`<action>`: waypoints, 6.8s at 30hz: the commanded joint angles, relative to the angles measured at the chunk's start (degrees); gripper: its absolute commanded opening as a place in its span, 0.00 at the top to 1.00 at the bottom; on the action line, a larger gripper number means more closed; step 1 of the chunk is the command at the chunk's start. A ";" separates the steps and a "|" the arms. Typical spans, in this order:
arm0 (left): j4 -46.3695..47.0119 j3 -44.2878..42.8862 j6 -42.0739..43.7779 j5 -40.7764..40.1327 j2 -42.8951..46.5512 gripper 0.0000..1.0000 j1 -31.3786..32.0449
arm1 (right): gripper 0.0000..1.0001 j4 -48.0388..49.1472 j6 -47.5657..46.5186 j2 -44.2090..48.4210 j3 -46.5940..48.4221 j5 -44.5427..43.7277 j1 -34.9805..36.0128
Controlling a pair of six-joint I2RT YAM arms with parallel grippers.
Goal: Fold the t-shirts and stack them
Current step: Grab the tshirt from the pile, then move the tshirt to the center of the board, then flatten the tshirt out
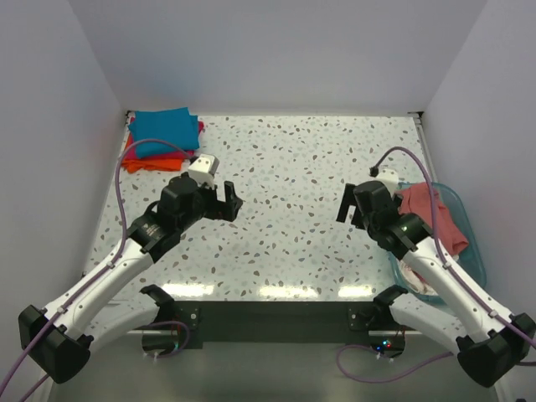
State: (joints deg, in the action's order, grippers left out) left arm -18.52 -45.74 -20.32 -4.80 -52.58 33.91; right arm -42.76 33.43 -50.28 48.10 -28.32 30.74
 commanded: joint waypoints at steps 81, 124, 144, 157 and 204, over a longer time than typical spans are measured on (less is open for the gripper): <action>-0.29 0.56 -1.83 -11.71 5.90 0.06 0.72 | 1.00 3.47 -9.79 -33.56 61.87 6.88 10.48; 22.66 24.64 -27.14 -15.24 -22.57 0.67 15.75 | 0.60 19.83 0.50 -41.74 8.86 -1.82 28.06; -3.00 12.61 -24.42 -25.35 8.98 1.00 -1.74 | 1.00 9.19 -5.83 -18.10 8.76 -1.57 1.70; -12.41 -21.57 -12.22 -32.82 12.58 1.00 -3.06 | 1.00 1.11 -12.42 -12.48 35.38 -1.93 -0.07; 17.57 -79.58 -18.43 17.46 -82.55 0.33 -27.41 | 0.91 4.96 -5.66 -77.42 69.24 24.97 -23.36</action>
State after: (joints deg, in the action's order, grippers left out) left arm -6.87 -135.39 -32.40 5.72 -146.28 6.24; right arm -37.21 25.12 -125.67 115.20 -6.42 7.25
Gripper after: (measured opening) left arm 0.615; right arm 0.049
